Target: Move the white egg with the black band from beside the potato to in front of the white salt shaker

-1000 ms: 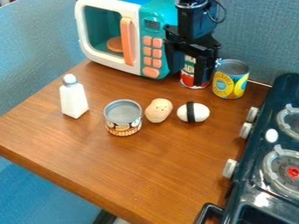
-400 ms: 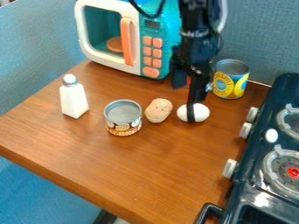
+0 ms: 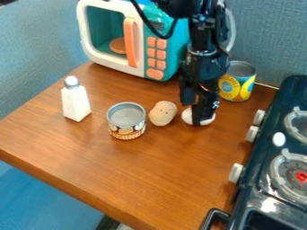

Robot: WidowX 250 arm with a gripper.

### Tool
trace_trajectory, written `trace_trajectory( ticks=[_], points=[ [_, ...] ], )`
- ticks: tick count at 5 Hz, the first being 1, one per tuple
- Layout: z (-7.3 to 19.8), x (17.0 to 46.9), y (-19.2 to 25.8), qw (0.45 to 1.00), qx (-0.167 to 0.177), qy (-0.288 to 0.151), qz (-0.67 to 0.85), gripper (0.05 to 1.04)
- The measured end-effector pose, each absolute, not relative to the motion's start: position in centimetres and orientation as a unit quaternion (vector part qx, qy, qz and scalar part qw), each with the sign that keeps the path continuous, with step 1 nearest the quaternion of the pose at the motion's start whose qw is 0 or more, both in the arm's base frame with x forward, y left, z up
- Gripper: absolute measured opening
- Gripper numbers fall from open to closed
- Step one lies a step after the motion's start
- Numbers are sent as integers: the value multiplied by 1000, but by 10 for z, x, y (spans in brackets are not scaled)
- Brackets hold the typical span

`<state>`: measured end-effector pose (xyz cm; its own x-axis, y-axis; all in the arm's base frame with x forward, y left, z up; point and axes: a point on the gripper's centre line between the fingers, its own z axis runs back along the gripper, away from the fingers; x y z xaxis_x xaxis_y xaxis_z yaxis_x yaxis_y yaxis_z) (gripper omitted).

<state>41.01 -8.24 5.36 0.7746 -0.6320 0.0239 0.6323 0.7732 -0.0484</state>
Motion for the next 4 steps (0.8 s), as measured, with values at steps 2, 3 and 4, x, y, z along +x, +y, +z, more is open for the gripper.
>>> trace_trajectory(
  ticks=[2, 3, 4],
  points=[
    [44, 412, -94, 933, -18, 12, -359, 1001],
    [37, 414, -95, 934, -18, 17, -356, 1001],
    [29, 415, -92, 938, -10, 20, -345, 1001]
  ],
)
